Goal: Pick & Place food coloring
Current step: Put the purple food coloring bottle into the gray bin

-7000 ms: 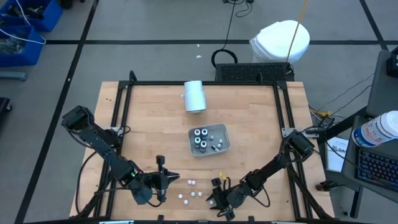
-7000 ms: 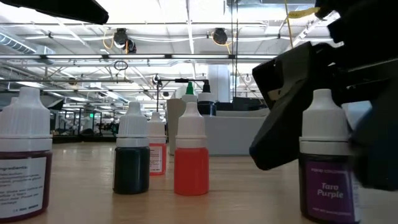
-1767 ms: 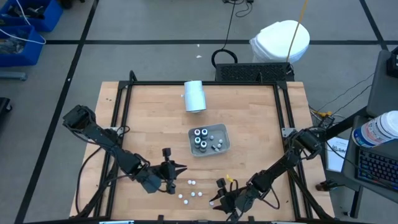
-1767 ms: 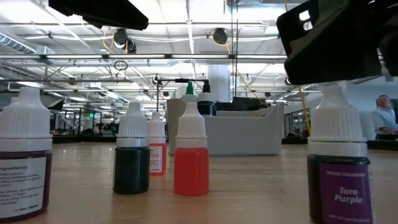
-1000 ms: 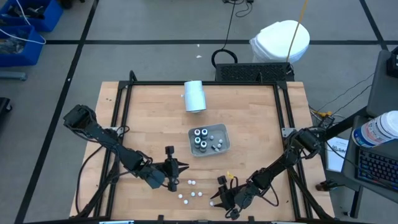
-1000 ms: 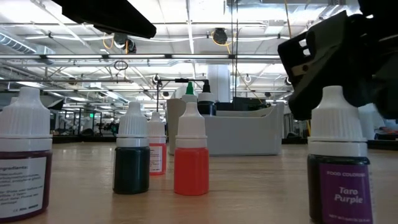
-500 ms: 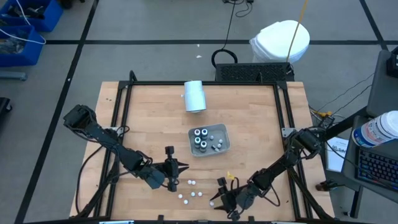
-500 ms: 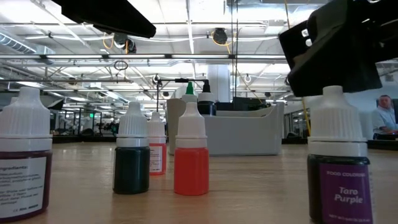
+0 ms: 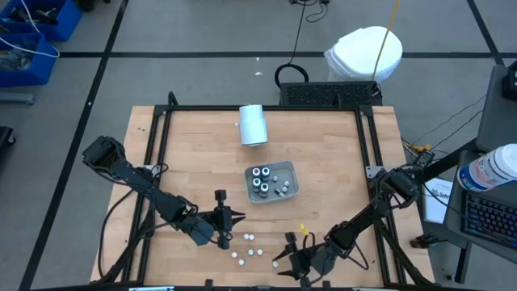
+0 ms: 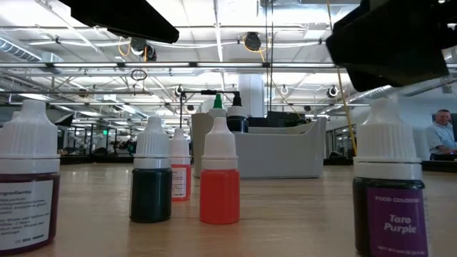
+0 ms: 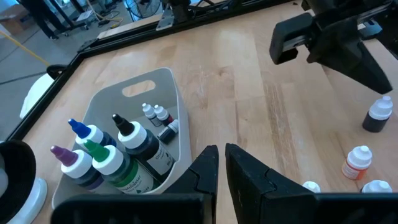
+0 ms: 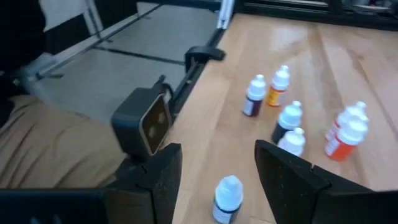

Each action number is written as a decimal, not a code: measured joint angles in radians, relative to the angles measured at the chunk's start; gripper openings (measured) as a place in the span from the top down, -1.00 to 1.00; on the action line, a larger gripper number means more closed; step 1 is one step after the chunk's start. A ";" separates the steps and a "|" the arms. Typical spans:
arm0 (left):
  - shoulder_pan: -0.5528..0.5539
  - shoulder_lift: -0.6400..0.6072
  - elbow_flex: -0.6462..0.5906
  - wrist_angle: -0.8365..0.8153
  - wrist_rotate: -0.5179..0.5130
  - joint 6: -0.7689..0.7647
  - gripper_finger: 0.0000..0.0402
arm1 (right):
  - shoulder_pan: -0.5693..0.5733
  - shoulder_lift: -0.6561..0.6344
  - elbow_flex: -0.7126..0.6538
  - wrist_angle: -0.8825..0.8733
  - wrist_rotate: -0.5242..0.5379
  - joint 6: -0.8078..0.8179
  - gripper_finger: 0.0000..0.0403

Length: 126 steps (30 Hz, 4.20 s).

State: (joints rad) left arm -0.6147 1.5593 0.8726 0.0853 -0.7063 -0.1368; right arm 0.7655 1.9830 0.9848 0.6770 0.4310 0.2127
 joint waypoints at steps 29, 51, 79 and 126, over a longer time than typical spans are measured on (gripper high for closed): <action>0.000 0.000 0.000 -0.005 0.052 0.010 0.81 | 0.033 0.071 0.231 -0.402 0.171 0.049 0.05; 0.009 0.000 0.000 -0.005 0.017 0.075 0.81 | 0.030 0.071 0.159 -0.405 0.146 0.064 0.06; 0.067 0.000 0.000 0.001 0.078 0.073 0.81 | -0.020 0.070 0.056 -0.097 0.013 0.063 0.13; 0.065 0.000 0.000 0.024 0.078 0.048 0.81 | -0.040 0.065 0.038 -0.037 -0.014 0.009 0.80</action>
State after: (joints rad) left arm -0.5498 1.5597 0.8726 0.1091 -0.6279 -0.0891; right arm 0.7258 2.0483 1.0233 0.6397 0.4169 0.2215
